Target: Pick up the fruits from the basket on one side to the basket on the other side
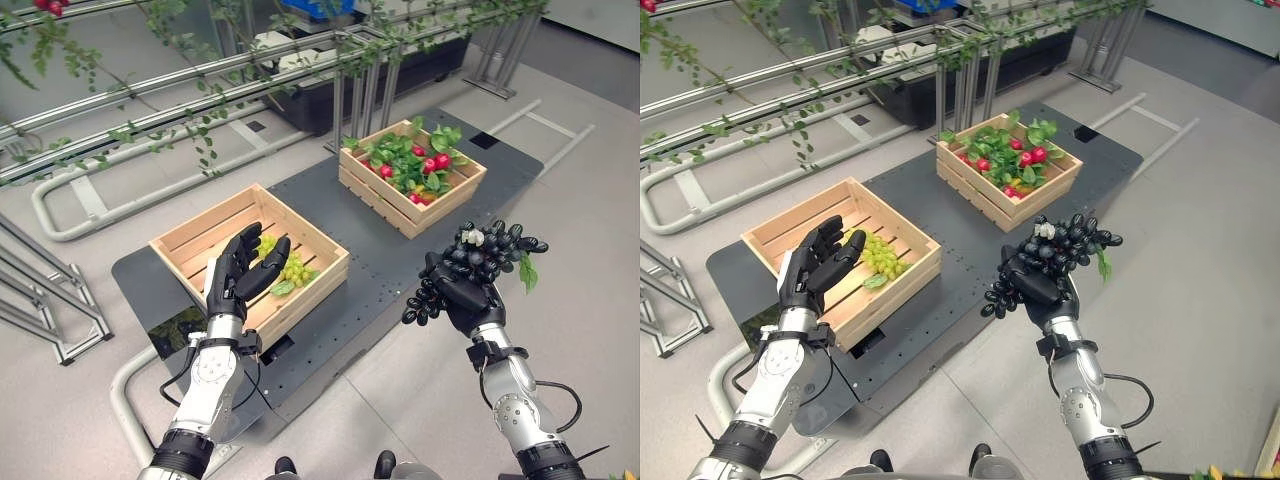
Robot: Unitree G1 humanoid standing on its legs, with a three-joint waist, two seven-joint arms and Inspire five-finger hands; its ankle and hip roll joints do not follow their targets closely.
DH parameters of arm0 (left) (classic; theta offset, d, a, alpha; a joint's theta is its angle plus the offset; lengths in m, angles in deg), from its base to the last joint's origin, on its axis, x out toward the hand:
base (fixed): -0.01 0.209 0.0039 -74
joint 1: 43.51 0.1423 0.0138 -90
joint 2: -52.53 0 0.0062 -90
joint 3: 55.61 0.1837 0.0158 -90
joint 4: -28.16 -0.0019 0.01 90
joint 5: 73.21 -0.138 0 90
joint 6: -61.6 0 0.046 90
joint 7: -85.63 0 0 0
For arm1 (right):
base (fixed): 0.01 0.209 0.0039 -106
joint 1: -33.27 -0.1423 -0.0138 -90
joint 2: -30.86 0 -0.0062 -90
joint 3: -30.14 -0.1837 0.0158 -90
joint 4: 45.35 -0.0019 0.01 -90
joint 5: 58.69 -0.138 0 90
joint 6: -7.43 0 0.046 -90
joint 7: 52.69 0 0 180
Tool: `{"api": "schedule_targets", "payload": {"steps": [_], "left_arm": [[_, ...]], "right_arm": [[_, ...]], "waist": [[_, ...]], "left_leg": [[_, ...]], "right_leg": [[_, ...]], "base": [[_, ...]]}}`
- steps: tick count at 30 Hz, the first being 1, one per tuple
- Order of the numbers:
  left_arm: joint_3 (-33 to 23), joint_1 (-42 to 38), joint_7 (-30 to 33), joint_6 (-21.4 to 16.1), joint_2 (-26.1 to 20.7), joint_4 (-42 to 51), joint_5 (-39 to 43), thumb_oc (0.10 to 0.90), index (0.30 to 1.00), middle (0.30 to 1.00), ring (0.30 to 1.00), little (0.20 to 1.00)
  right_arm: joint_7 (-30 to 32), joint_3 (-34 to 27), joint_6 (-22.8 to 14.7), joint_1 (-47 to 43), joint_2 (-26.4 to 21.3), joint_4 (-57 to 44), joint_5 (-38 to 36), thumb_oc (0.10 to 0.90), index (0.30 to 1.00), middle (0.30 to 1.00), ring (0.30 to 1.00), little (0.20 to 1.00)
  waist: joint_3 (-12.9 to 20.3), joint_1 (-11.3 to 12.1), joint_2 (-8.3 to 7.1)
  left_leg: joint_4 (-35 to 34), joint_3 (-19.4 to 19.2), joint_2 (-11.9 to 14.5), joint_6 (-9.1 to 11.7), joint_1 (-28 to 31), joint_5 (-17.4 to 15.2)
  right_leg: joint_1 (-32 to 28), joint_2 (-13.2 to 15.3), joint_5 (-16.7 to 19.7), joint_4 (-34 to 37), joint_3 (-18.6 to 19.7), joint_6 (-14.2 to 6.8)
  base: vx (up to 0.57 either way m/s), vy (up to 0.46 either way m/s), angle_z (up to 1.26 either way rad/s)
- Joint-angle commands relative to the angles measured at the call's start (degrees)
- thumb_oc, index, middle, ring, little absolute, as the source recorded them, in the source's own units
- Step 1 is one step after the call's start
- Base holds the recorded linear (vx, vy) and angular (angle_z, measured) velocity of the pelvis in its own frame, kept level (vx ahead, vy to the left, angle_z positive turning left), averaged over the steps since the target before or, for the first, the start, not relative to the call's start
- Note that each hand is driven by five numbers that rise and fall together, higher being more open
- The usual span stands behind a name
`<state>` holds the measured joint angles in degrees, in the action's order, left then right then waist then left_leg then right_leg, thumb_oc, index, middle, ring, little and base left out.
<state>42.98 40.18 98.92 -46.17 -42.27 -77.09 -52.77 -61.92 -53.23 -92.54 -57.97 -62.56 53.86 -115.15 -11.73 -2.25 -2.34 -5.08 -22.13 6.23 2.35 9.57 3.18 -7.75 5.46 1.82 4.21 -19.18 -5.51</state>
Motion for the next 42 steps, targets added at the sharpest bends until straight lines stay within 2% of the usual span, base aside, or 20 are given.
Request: {"api": "schedule_targets", "payload": {"steps": [1, 7, 11, 13, 14, 16, 17, 18, 19, 20, 21, 23, 27, 31, 36, 42], "left_arm": [[-1.07, -5.27, 0.43, -4.46, -1.64, 3.11, -2.11, 0.8, 0.9, 0.9, 0.9, 0.9], [-1.9, -5.33, 0.62, -4.43, -1.8, 2.72, -1.34, 0.8, 0.9, 0.9, 0.9, 0.9], [-2.21, -5.17, 2.07, -4.49, -1.49, 2.81, -1.4, 0.8, 0.9, 0.9, 0.9, 0.9], [-2.24, -4.7, 2.82, -4.61, -1.32, 2.96, -1.45, 0.8, 0.9, 0.9, 0.9, 0.9], [-2.13, -4.24, 3.31, -4.23, -1.11, 3.38, -1.14, 0.8, 0.9, 0.9, 0.9, 0.9], [-2.31, -3.31, 4.84, -3.65, -0.86, 3.68, -1.34, 0.8, 0.9, 0.9, 0.9, 0.9], [-2.87, -1.74, 7.09, -3.35, -0.82, 4.21, -1.23, 0.8, 0.9, 0.9, 0.9, 0.9], [-3.24, -0.76, 8.23, -3.78, -0.97, 4.48, -1.4, 0.8, 0.9, 0.9, 0.9, 0.9], [-3.53, -0.22, 9.23, -3.82, -1.03, 4.88, -1.72, 0.8, 0.9, 0.9, 0.9, 0.9], [-4.31, 0.63, 9.55, -3.82, -1.22, 5.96, -1.87, 0.8, 0.9, 0.9, 0.9, 0.9], [-5.09, 0.88, 9.23, -3.76, -1.72, 6.11, -1.31, 0.8, 0.9, 0.9, 0.9, 0.9], [-4.4, -0.17, 8.89, -3.99, -1.93, 4.09, -0.98, 0.8, 0.9, 0.9, 0.9, 0.9], [-3.15, -4.62, 9.52, -4.78, -3.59, 1.4, -0.53, 0.8, 0.9, 0.9, 0.9, 0.9], [-2.81, -5.92, 8.86, -3.9, -3.95, 0.5, -0.95, 0.8, 0.9, 0.9, 0.9, 0.9], [-2.96, -5.16, 7.37, -2.94, -3.69, 0.63, -1.17, 0.8, 0.9, 0.9, 0.9, 0.9], [-1.65, -5.0, 4.65, -0.99, -3.26, -0.03, 0.17, 0.8, 0.9, 0.9, 0.9, 0.9]], "right_arm": [[-2.35, -2.68, -6.19, -4.34, 1.45, -2.52, 0.22, 0.4, 0.3, 0.3, 0.3, 0.3], [-1.85, -2.72, -5.07, -2.12, 2.43, -2.38, 1.11, 0.4, 0.3, 0.3, 0.3, 0.3], [-1.32, -3.22, -3.91, -0.98, 2.5, -2.24, 2.46, 0.4, 0.3, 0.3, 0.3, 0.3], [-0.92, -3.33, -2.92, -0.88, 2.15, -1.99, 3.68, 0.4, 0.3, 0.3, 0.3, 0.3], [-0.9, -3.55, -1.04, -0.63, 1.21, -1.7, 4.23, 0.4, 0.3, 0.3, 0.3, 0.3], [-1.75, -3.03, 0.85, -1.21, 0.32, -0.75, 4.17, 0.4, 0.3, 0.3, 0.3, 0.3], [-3.35, -1.8, 2.84, -2.49, -0.64, -0.16, 3.81, 0.4, 0.3, 0.3, 0.3, 0.3], [-4.2, -0.61, 3.77, -3.6, -1.22, -0.17, 3.39, 0.4, 0.3, 0.3, 0.3, 0.3], [-4.91, 0.13, 4.23, -4.15, -1.5, -0.08, 3.19, 0.4, 0.3, 0.3, 0.3, 0.3], [-5.04, 1.88, 3.98, -5.5, -1.67, 0.18, 3.56, 0.4, 0.3, 0.3, 0.3, 0.3], [-4.76, 3.49, 3.62, -7.08, -1.64, 0.77, 4.26, 0.4, 0.3, 0.3, 0.3, 0.3], [-2.6, 4.43, 3.62, -6.65, -0.87, 0.37, 4.04, 0.4, 0.3, 0.3, 0.3, 0.3], [-3.53, 5.2, 2.25, -5.97, -1.86, -0.69, 4.03, 0.4, 0.3, 0.3, 0.3, 0.3], [-3.48, 4.26, 2.62, -5.62, -2.07, -1.11, 3.23, 0.4, 0.3, 0.3, 0.3, 0.3], [-5.61, 4.02, 4.8, -3.58, -1.35, -0.88, 4.49, 0.4, 0.3, 0.3, 0.3, 0.3], [-5.1, 4.38, 7.8, -0.64, -0.09, -0.82, 3.74, 0.4, 0.3, 0.3, 0.3, 0.3]], "waist": [[7.01, 0.33, 1.03], [7.91, -1.5, 1.28], [7.84, -2.74, 0.83], [7.46, -2.71, -0.04], [6.52, -2.22, -1.01], [5.73, -1.19, -1.49], [5.29, 0.27, -1.28], [5.26, 1.4, -0.98], [5.07, 2.06, -0.7], [4.72, 3.4, -0.1], [4.58, 3.97, 0.46], [4.7, 3.38, 1.34], [5.0, 2.21, 1.56], [5.57, 1.19, 1.81], [5.95, 0.29, 1.84], [5.01, -1.46, 1.41]], "left_leg": [[0.08, 1.61, -4.6, -2.01, -2.19, -7.12], [0.08, 0.91, -4.03, -1.97, -1.87, -7.13], [0.43, 0.29, -3.58, -1.67, -0.77, -6.86], [6.17, 0.32, -2.62, -0.98, -2.51, -7.79], [14.99, 2.17, -0.88, 1.13, -6.95, -6.23], [19.41, 7.98, -1.99, 0.41, -8.64, -8.42], [19.19, 15.36, -5.41, -1.28, -9.42, -8.65], [18.39, 20.82, -7.65, -2.04, -9.5, -9.01], [16.28, 24.25, -8.35, -2.39, -9.04, -8.91], [11.32, 30.15, -9.46, -2.83, -8.36, -8.45], [8.59, 32.48, -10.13, -3.37, -7.45, -8.17], [5.12, 30.31, -9.51, -4.01, -5.72, -7.55], [0.86, 30.63, -10.04, -4.29, -4.43, -5.55], [0.14, 29.44, -10.25, -5.07, -3.2, -6.22], [0.11, 26.96, -10.27, -6.03, -2.26, -7.36], [0.08, 23.8, -10.36, -6.96, -1.52, -8.43]], "right_leg": [[-3.7, -0.05, -7.21, -2.99, -1.15, 0.7], [-1.93, -1.34, -7.8, -3.83, 0.03, 1.65], [-0.97, -2.71, -8.33, -4.5, 1.77, 2.75], [-1.22, -2.88, -8.04, -4.15, 2.64, 3.71], [-1.89, -3.18, -7.24, -3.4, 4.0, 4.77], [-1.89, -2.91, -6.65, -3.21, 6.63, 4.94], [-0.91, -2.92, -5.54, -3.21, 10.87, 4.96], [-0.1, -3.13, -5.29, -3.69, 14.0, 4.72], [0.24, -3.51, -5.51, -4.44, 15.96, 4.75], [1.07, -4.28, -6.3, -6.13, 18.96, 4.72], [1.78, -4.76, -7.36, -7.45, 20.67, 4.46], [2.76, -4.21, -7.67, -9.22, 19.05, 3.65], [3.61, -3.73, -6.37, -8.0, 18.79, 2.31], [4.08, -3.27, -6.27, -8.51, 18.81, 1.53], [4.39, -2.78, -5.81, -8.62, 19.27, 0.81], [6.3, -1.55, -2.22, -9.04, 20.75, -1.24]], "base": [[-0.03, -0.052, -0.02], [-0.04, -0.077, -0.01], [-0.04, -0.11, -0.05], [-0.05, -0.143, -0.14], [-0.05, -0.139, -0.31], [-0.05, 0.0, -0.89], [-0.06, 0.158, -1.22], [-0.06, 0.169, -1.03], [-0.02, 0.171, -1.6], [-0.03, 0.216, -1.95], [-0.04, 0.249, -1.86], [-0.04, 0.231, -1.6], [-0.05, 0.151, -1.03], [-0.01, 0.132, -0.22], [-0.01, 0.101, -0.03], [-0.01, 0.104, -0.23]]}}
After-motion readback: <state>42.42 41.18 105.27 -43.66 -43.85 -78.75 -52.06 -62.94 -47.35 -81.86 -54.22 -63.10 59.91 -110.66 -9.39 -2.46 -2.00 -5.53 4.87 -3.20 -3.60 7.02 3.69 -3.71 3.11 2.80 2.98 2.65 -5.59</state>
